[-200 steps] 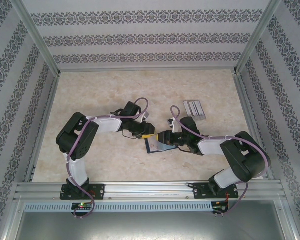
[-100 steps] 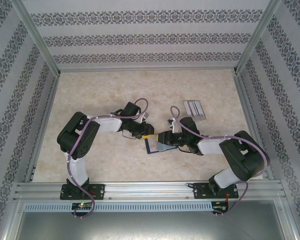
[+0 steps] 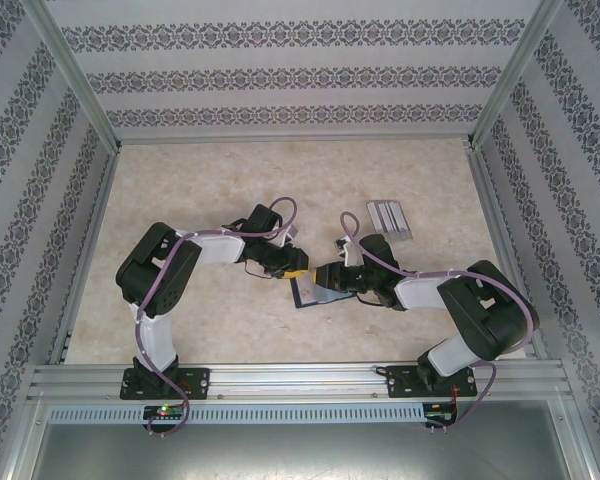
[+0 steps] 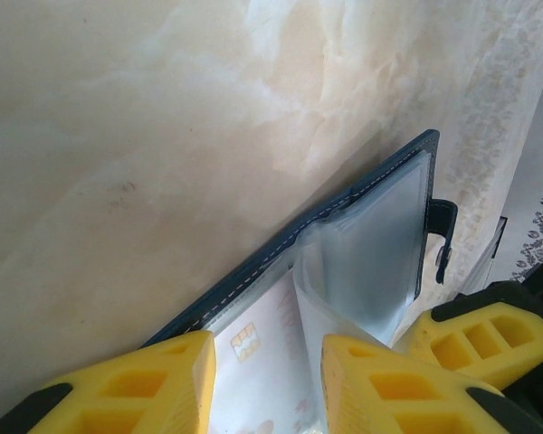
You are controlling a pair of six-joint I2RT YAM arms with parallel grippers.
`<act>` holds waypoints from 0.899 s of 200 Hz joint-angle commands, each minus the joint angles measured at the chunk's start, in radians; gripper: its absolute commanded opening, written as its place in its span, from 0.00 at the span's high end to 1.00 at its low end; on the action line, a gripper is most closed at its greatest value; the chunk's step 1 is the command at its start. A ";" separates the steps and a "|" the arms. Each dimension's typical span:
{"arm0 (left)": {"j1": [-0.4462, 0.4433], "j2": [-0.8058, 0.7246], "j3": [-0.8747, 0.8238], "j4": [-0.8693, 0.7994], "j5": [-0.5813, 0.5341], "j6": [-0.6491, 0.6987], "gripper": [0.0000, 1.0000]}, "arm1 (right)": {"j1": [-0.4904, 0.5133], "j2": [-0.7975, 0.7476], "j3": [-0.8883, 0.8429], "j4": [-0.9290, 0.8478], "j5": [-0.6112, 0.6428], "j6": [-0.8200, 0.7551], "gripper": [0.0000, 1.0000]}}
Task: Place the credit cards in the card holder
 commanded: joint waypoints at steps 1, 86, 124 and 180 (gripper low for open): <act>0.007 0.019 0.014 0.003 0.008 -0.005 0.63 | -0.003 0.018 0.020 0.006 -0.002 -0.002 0.73; 0.007 0.032 0.024 -0.008 0.023 0.002 0.79 | 0.032 -0.022 0.045 -0.143 0.083 -0.106 0.54; 0.006 0.044 0.033 -0.031 0.011 0.011 0.79 | 0.124 -0.092 0.122 -0.446 0.345 -0.229 0.43; 0.013 0.044 0.025 -0.025 0.009 0.002 0.79 | 0.199 -0.071 0.201 -0.626 0.519 -0.303 0.44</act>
